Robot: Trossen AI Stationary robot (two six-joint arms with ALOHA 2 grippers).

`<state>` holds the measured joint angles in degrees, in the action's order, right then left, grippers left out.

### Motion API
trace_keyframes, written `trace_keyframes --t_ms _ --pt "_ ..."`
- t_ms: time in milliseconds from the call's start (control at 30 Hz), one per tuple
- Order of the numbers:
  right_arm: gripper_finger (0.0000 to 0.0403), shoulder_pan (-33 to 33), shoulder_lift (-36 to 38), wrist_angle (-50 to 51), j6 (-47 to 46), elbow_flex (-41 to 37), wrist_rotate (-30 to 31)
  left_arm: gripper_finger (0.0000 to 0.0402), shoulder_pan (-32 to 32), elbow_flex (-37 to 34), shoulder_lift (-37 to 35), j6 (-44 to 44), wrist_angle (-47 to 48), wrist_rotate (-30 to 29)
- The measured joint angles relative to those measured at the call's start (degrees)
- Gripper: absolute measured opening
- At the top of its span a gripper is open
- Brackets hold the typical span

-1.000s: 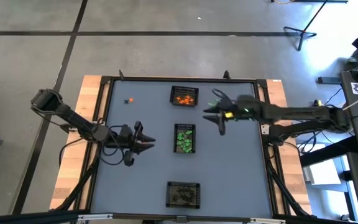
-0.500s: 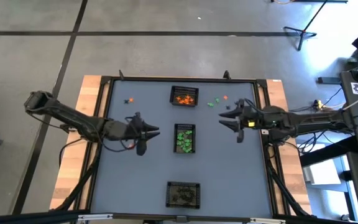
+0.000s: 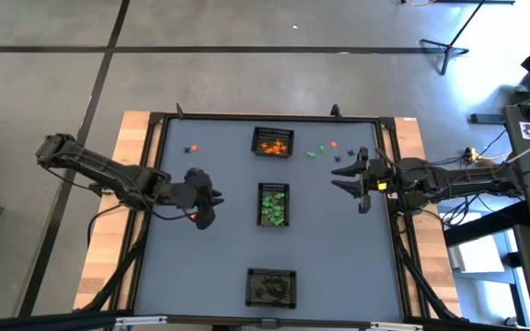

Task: Sort Halloween decoration
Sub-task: Put the orange spider toy into the top black bin

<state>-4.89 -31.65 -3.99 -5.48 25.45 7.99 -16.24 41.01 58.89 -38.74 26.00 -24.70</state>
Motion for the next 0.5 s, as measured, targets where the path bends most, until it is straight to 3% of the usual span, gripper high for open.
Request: trace_keyframes --t_ms 267,500 --pt "0.0137 0.00 -0.49 1.72 -0.02 0.02 0.00 0.0094 0.05 0.00 1.47 -16.06 11.23 0.40" --pt "0.0137 0.00 -0.47 2.43 -0.02 0.02 -0.02 0.0094 0.39 0.04 8.97 -19.77 6.13 1.42"
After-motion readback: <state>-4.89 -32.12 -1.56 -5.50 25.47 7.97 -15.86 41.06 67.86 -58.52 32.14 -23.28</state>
